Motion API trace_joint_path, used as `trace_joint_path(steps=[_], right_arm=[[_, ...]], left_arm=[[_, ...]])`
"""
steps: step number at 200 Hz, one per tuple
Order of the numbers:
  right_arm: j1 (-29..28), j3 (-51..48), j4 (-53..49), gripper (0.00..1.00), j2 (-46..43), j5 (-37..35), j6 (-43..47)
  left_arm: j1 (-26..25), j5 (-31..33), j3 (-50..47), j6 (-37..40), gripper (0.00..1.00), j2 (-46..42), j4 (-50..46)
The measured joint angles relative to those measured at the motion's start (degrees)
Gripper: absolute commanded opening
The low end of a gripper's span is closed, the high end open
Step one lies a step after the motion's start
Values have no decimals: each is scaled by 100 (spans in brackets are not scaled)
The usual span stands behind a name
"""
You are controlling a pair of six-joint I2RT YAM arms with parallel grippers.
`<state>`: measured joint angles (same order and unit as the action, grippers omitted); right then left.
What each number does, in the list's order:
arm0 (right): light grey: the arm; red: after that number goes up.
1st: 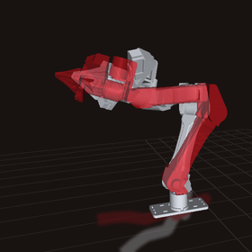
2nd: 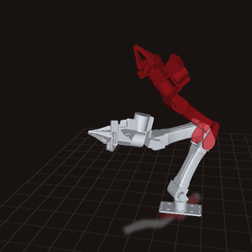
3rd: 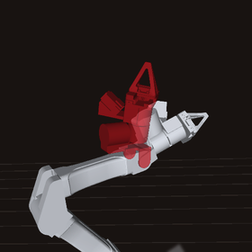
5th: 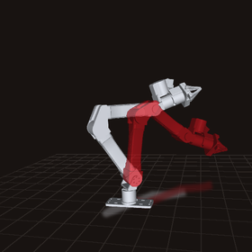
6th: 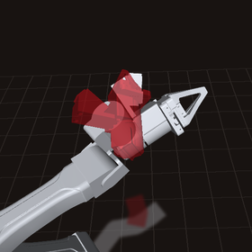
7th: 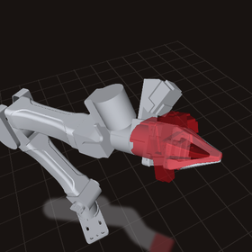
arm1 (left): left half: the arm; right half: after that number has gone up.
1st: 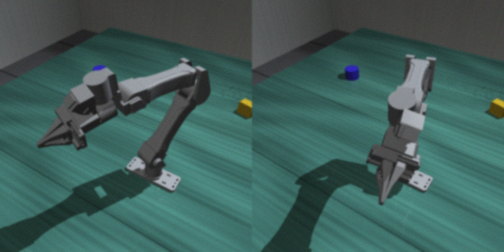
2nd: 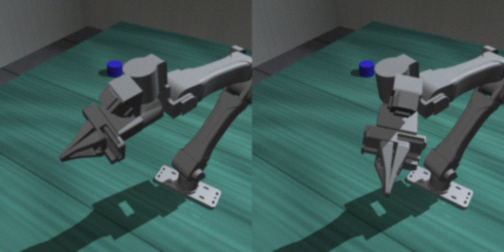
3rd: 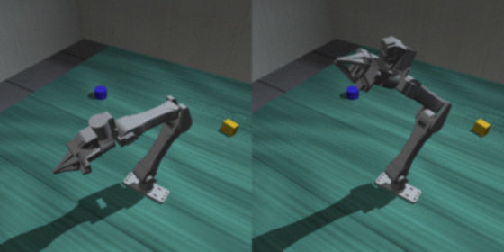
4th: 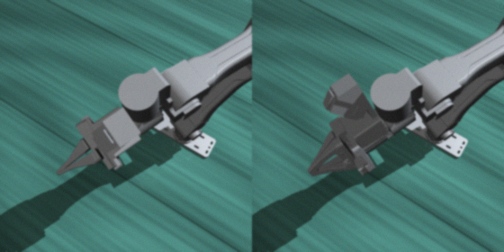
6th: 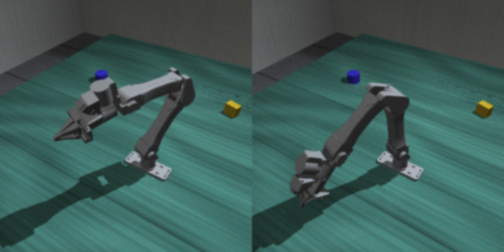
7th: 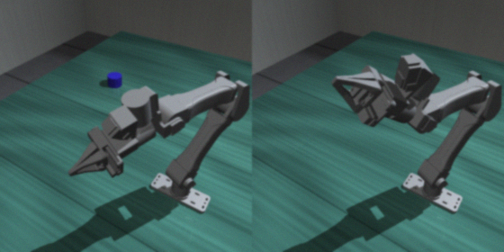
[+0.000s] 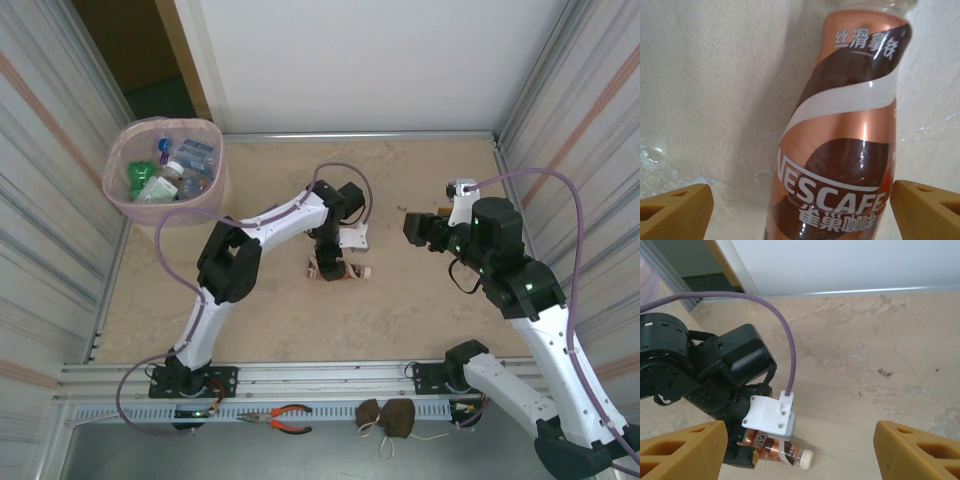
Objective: Put the plastic bottles in the bin
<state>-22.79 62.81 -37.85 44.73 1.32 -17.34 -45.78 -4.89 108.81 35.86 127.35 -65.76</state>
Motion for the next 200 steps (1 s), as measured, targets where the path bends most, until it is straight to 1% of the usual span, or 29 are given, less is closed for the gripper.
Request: trace_joint_path(steps=[27, 127, 164, 200], right_arm=[[0, 0, 0, 76, -11, 0, 0], [0, 0, 0, 76, -33, 0, -2], [0, 0, 0, 76, -70, 2, -2], [0, 0, 0, 76, -74, 2, 0]], left_arm=[[4, -83, -107, 33, 86, 50, 7], [2, -262, -326, 42, 66, 114, 146], [4, -330, -326, 39, 65, 98, 151], [22, -584, -326, 20, 64, -131, 155]])
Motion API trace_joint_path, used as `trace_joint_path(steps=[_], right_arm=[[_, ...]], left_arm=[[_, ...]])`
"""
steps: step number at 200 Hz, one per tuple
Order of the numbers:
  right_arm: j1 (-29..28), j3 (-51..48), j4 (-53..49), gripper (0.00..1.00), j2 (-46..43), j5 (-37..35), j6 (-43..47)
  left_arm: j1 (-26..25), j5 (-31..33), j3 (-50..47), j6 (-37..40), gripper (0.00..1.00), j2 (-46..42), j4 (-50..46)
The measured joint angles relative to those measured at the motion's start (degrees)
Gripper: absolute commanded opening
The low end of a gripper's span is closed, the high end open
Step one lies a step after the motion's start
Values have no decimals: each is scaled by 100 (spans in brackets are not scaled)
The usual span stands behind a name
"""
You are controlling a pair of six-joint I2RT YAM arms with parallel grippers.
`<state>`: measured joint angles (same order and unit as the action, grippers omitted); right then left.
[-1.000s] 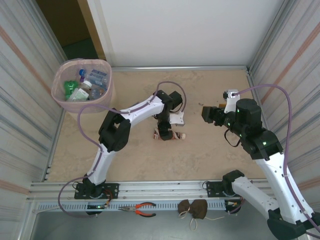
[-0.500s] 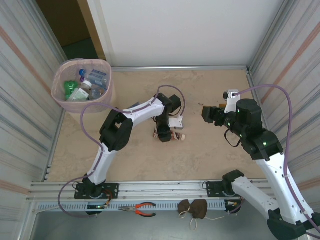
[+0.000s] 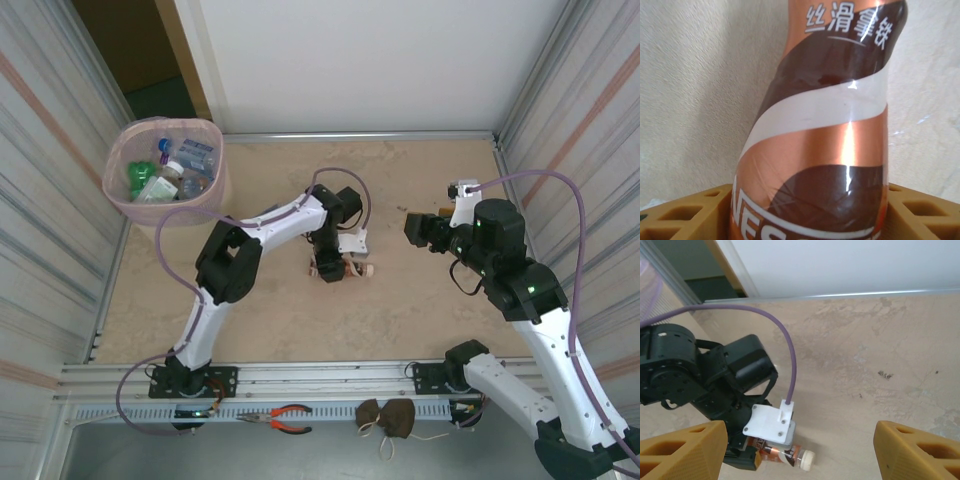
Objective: Put the plastic bottles in the bin
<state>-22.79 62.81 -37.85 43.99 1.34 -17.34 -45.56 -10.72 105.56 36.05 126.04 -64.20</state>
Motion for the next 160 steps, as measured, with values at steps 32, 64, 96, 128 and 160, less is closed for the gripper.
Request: trace_joint_path(steps=[32, 64, 96, 128, 160], right_arm=[[0, 0, 2, 76, 0, 4, -2], [0, 0, 7, 76, 13, 20, 0], [0, 0, 9, 76, 55, 24, 0], [0, 0, 13, 76, 76, 42, 4], [2, 0, 33, 76, 114, 44, 24]], left_arm=[[81, -210, 2, -72, 64, -514, 17], [275, -400, 92, -243, 63, -1137, 63], [588, -490, 332, -496, 62, -1665, 109], [1032, -605, 625, -798, 61, -2184, 105], [1567, -693, 887, -1102, 60, -2667, 96]])
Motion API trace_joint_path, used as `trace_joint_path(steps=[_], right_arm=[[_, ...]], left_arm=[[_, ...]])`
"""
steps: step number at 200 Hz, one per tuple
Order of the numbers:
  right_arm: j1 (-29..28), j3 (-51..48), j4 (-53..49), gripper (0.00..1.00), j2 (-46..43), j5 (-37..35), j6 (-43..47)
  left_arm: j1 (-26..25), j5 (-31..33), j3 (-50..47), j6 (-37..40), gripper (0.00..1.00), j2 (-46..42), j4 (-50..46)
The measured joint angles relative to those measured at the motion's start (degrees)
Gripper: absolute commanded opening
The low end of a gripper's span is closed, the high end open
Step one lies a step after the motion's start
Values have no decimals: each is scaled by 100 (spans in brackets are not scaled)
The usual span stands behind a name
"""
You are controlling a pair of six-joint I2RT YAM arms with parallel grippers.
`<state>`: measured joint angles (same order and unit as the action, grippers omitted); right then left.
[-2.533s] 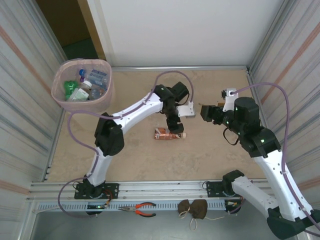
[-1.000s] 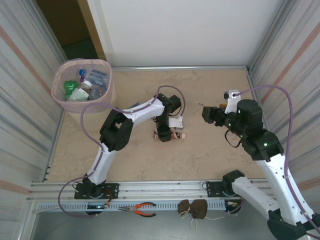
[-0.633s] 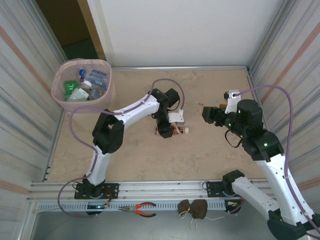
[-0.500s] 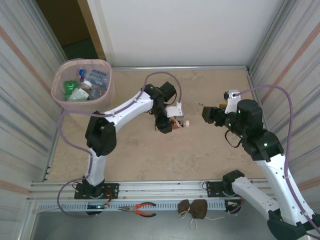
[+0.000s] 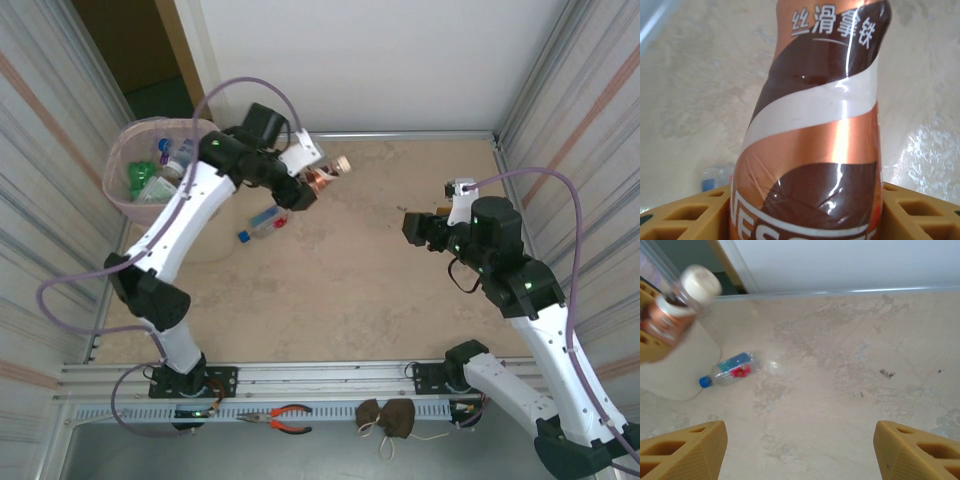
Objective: Put the plastic bottles in the bin
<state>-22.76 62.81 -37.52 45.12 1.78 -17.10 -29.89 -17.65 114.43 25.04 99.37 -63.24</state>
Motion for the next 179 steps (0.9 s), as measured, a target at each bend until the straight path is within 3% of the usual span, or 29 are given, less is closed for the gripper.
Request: trace_joint_path(steps=[40, 112, 179], right_arm=[[9, 0, 24, 76, 61, 79, 22], [107, -2, 195, 76, 138, 177, 120], [262, -70, 319, 77, 236, 396, 125]], left_arm=[[984, -179, 146, -422, 57, -614, -46], [3383, -811, 162, -1401, 54, -1287, -37], [4647, -673, 476, -1641, 54, -798, -492]])
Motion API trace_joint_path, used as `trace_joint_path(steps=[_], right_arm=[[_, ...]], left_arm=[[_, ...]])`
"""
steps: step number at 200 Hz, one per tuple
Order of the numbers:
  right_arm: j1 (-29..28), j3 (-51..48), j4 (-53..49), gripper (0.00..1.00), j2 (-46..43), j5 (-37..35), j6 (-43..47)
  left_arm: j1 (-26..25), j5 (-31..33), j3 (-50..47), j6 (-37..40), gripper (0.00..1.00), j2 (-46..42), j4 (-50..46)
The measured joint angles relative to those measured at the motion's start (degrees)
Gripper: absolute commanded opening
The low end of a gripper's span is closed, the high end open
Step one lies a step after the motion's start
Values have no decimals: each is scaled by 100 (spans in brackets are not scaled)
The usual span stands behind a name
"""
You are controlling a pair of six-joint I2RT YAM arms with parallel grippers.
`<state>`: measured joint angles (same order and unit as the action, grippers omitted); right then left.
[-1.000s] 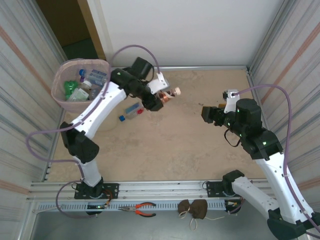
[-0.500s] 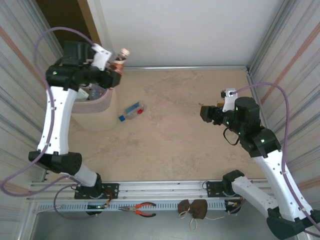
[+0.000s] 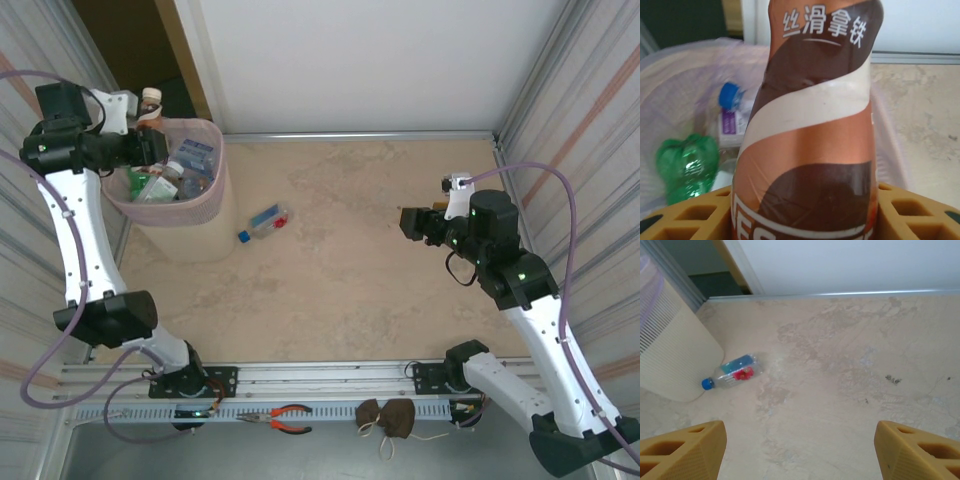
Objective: Put the plastic bottles in the bin
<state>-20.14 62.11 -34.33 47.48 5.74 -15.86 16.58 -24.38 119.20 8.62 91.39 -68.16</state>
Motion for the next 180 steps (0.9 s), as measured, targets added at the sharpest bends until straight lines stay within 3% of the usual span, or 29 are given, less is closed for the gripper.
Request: trace_joint_path(steps=[75, 180], right_arm=[[42, -155, 173, 77, 136, 166, 0], [116, -219, 179, 77, 125, 203, -2]], left_arm=[[284, 452, -181, -98, 57, 824, -101], [282, 946, -629, -120, 80, 634, -44]])
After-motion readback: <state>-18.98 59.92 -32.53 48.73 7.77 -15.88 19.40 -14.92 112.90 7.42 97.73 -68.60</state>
